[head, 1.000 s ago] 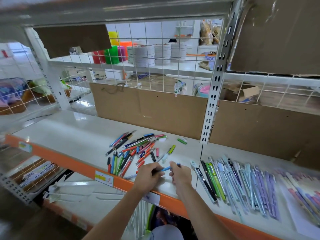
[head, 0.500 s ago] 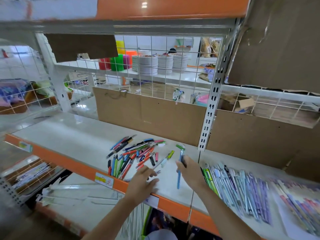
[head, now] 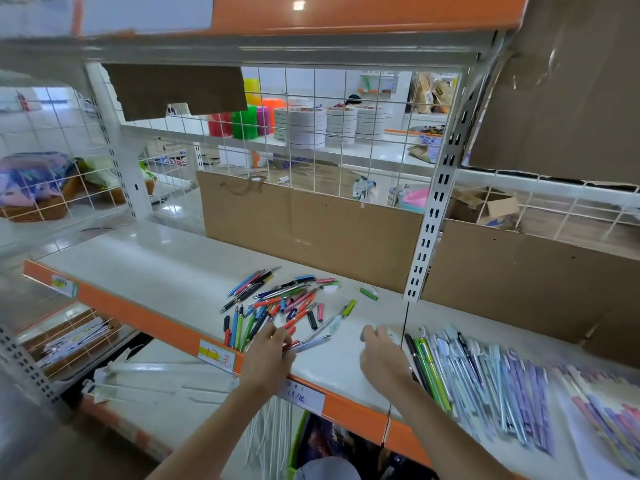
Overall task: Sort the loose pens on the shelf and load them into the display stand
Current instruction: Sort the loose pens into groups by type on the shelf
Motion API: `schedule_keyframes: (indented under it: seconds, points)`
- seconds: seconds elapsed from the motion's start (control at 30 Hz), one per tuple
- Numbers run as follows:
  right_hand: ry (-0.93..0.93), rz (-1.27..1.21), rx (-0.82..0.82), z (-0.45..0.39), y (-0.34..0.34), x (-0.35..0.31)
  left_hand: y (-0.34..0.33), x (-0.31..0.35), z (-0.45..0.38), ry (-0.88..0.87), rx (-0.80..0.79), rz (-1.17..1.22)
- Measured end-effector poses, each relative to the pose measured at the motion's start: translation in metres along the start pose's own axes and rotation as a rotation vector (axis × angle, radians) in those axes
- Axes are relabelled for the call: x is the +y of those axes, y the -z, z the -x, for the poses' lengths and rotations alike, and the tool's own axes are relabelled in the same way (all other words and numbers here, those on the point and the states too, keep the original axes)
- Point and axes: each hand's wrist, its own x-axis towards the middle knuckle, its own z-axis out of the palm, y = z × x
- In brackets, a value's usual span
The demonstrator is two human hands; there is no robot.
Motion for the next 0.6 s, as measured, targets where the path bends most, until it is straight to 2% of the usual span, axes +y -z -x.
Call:
schedule_keyframes:
  seconds: [0.13,0.27,0.43,0.6]
  points:
    - [0.068,-0.097,0.003,0.005,-0.019,-0.014,-0.002,0.000,0.000,-0.001,-0.027,0.011]
    - [0.051,-0.027,0.016,0.010,-0.030,-0.014,0.001,-0.003,-0.001,-0.035,-0.004,-0.107]
    - [0.074,-0.015,0.023,0.010,-0.031,-0.013,0.002,-0.001,-0.009,0.009,0.000,-0.213]
    - [0.076,-0.002,0.024,0.010,-0.033,-0.012,-0.003,0.009,-0.021,-0.068,-0.008,-0.154]
